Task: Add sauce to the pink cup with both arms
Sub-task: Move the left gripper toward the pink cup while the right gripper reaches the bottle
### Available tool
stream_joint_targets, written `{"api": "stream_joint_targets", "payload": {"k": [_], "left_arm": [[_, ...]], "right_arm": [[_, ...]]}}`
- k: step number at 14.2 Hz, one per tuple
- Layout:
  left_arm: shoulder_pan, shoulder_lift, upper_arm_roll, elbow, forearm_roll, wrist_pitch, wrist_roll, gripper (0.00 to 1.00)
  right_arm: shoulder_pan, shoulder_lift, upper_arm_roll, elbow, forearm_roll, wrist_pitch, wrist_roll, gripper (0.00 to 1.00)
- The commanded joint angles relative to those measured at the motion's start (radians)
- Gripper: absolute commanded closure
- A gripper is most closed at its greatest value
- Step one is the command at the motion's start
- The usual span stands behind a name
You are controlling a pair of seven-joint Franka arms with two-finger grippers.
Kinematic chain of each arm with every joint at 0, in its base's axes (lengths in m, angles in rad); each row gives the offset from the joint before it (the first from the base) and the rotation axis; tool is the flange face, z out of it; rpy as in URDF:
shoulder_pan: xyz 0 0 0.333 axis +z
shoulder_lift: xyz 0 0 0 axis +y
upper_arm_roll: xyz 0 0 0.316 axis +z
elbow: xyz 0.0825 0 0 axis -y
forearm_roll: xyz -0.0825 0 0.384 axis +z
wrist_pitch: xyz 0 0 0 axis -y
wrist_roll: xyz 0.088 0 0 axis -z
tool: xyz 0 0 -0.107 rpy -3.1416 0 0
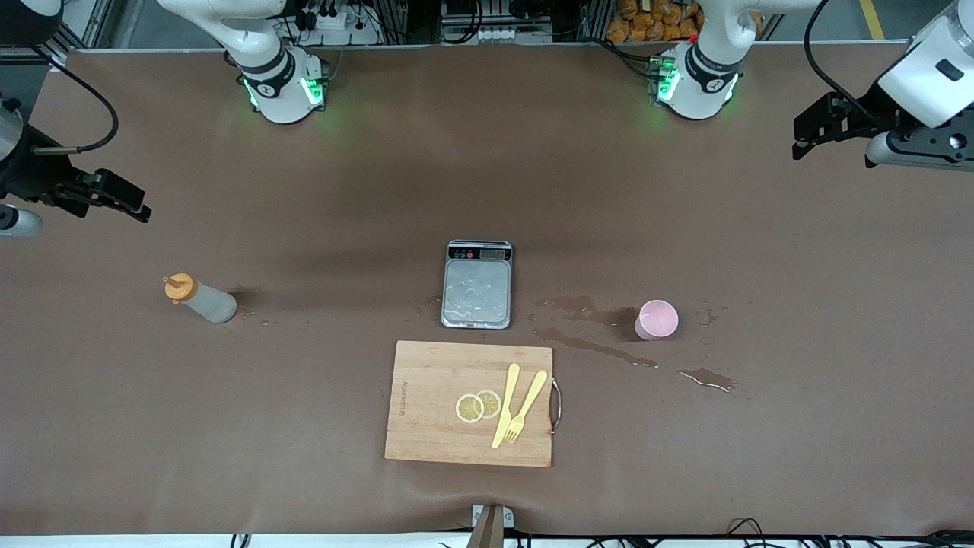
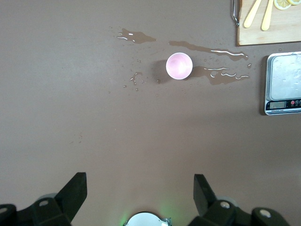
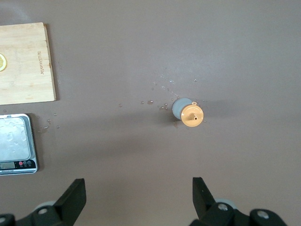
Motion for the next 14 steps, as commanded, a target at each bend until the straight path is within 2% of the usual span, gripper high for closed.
{"api": "stream_joint_targets", "payload": {"k": [1, 6, 9, 14], "left_arm": [[0.005, 0.006, -0.003, 0.016, 0.008, -0.018, 0.017, 0.00], [0.010, 0.009, -0.003, 0.013, 0.006, -0.020, 0.012, 0.00], [0.022, 0.008, -0.003, 0.004, 0.002, -0.039, 0.006, 0.00], [0.022, -0.003, -0.012, -0.056, 0.002, -0.090, -0.005, 0.00]], "right_arm": [[-0.005, -0.017, 0.000, -0.006, 0.010, -0.004, -0.001, 0.00], [-0.007, -0.015, 0.000, -0.005, 0.002, -0.002, -0.004, 0.00], [-0.010, -0.005, -0.001, 0.043, -0.016, -0.002, -0.023, 0.00], [-0.050, 0.028, -0.004, 0.044, -0.030, -0.011, -0.066, 0.00]]}}
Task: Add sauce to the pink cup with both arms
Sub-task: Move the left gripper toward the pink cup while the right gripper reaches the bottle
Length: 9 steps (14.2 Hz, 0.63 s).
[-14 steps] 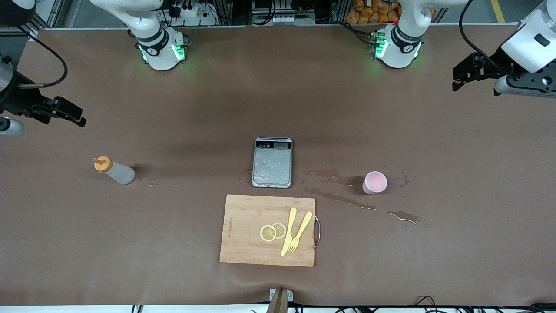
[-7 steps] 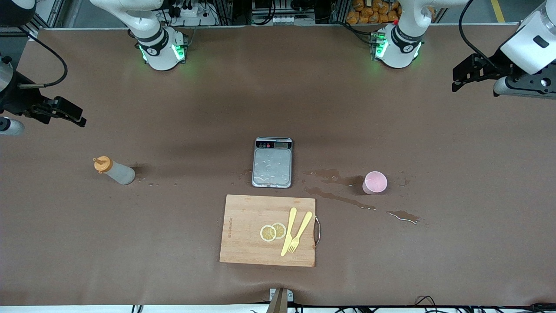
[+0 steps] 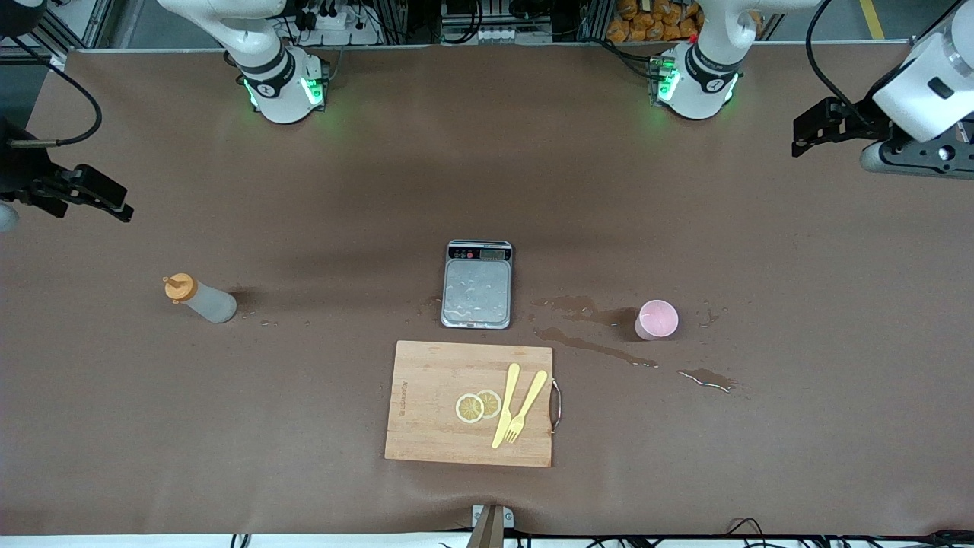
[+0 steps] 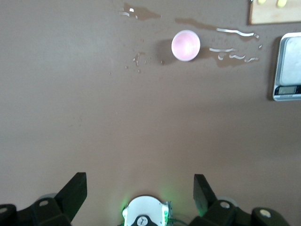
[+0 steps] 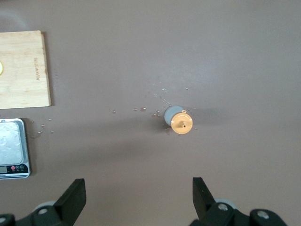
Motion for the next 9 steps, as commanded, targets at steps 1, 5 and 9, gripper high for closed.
{"api": "stream_joint_targets", "payload": {"k": [1, 5, 9], "left_arm": [[0.007, -0.012, -0.012, -0.027, 0.002, -0.026, -0.006, 0.00], [-0.002, -0.001, -0.019, -0.110, 0.002, 0.024, -0.008, 0.00], [-0.005, -0.001, -0.037, -0.243, 0.002, 0.159, -0.031, 0.00]], "right_arm": [[-0.026, 0.019, 0.005, 0.013, -0.009, -0.012, -0.022, 0.00], [-0.024, 0.022, 0.005, 0.019, -0.014, -0.013, -0.022, 0.00], [-0.033, 0.024, 0.005, 0.025, -0.016, -0.050, -0.010, 0.00]]}}
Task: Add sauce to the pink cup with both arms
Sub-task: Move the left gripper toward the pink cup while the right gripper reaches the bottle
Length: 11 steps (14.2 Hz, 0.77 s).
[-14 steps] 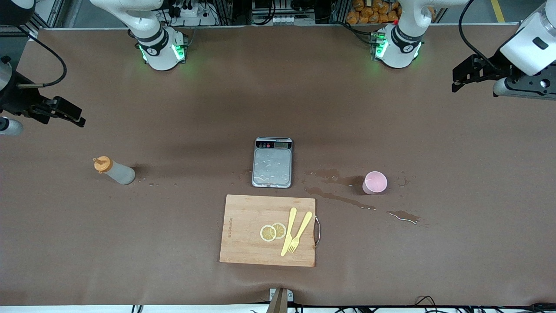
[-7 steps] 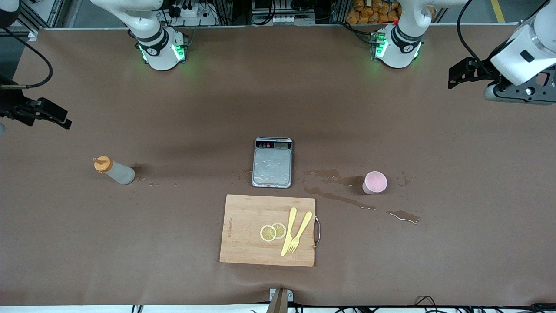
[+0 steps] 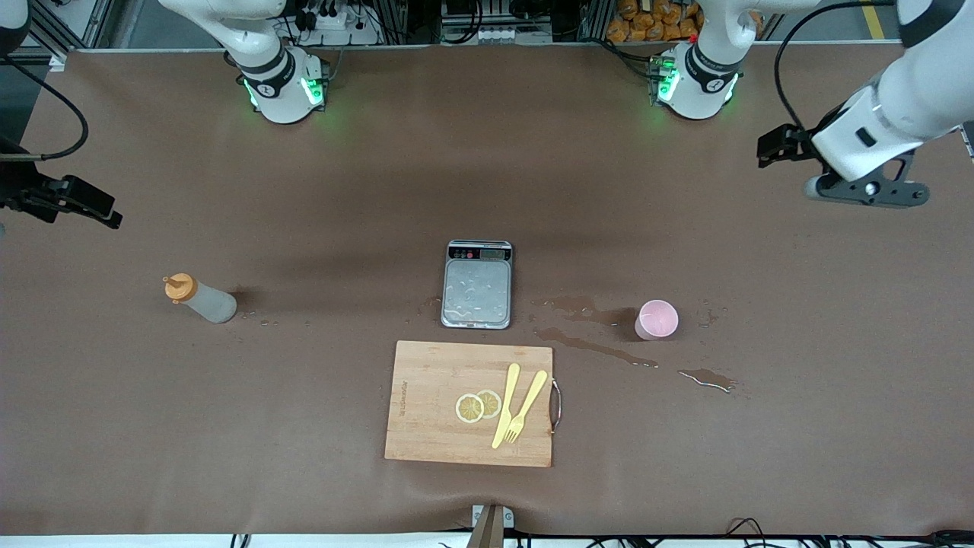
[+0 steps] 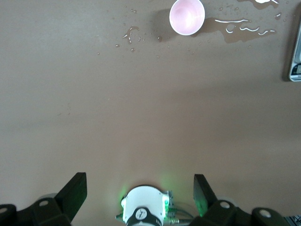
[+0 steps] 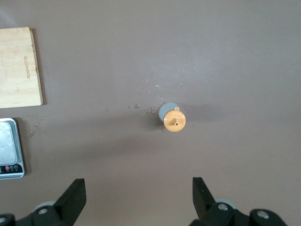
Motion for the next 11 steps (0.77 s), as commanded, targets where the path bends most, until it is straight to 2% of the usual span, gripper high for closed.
{"api": "stream_joint_targets", "payload": {"k": [1, 5, 7, 10, 11], "left_arm": [[0.001, -0.013, -0.021, -0.115, 0.002, 0.108, -0.034, 0.00], [0.030, 0.005, -0.024, -0.235, -0.004, 0.265, -0.047, 0.00], [0.055, 0.073, -0.024, -0.208, -0.042, 0.294, -0.079, 0.00], [0.049, 0.235, -0.021, -0.073, -0.049, 0.327, -0.206, 0.00], [0.044, 0.263, -0.023, -0.055, -0.047, 0.327, -0.264, 0.00]], "right_arm": [[-0.039, 0.012, 0.007, 0.008, -0.013, -0.020, 0.002, 0.00], [-0.183, 0.116, 0.009, 0.010, 0.013, 0.003, -0.009, 0.00], [-0.244, 0.137, 0.007, 0.011, 0.068, 0.009, 0.002, 0.00], [-0.327, 0.194, 0.007, 0.013, 0.131, 0.006, 0.025, 0.00], [-0.350, 0.211, 0.007, 0.014, 0.141, 0.004, 0.047, 0.00]]}}
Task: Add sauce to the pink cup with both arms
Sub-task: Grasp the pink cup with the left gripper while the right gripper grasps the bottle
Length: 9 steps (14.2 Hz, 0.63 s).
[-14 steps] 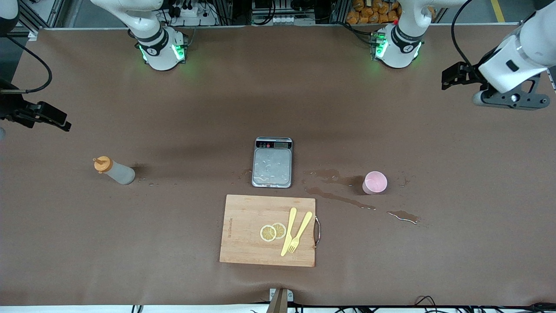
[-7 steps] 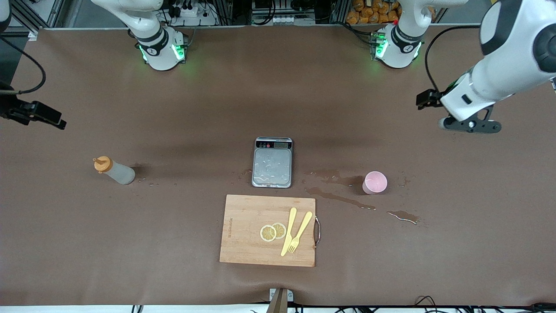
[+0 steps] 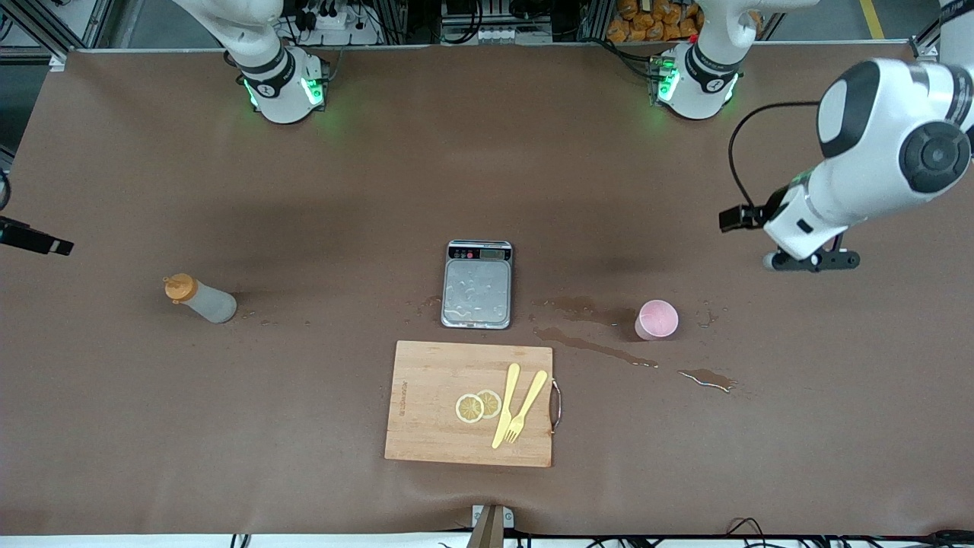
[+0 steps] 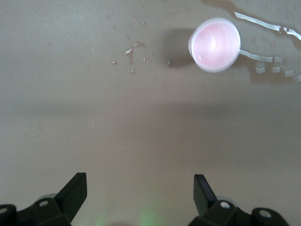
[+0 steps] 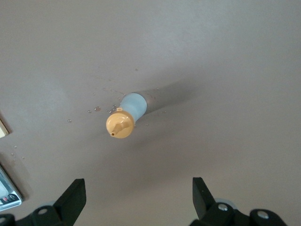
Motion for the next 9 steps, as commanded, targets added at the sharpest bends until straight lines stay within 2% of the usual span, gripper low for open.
{"api": "stream_joint_targets", "payload": {"k": [1, 3, 7, 9], "left_arm": [[-0.007, 0.120, -0.009, 0.113, -0.017, -0.010, -0.137, 0.00], [0.004, 0.122, -0.009, 0.113, -0.028, 0.016, -0.170, 0.00], [-0.002, 0.206, -0.011, 0.110, -0.083, 0.159, -0.204, 0.00], [-0.025, 0.249, -0.012, 0.110, -0.084, 0.184, -0.205, 0.00]], "right_arm": [[-0.063, 0.057, 0.018, 0.023, 0.062, -0.018, 0.097, 0.00], [-0.094, 0.094, 0.018, 0.027, 0.118, -0.020, 0.262, 0.00], [-0.117, 0.147, 0.019, 0.027, 0.144, -0.022, 0.333, 0.00], [-0.152, 0.198, 0.018, 0.027, 0.226, -0.022, 0.402, 0.00]]}}
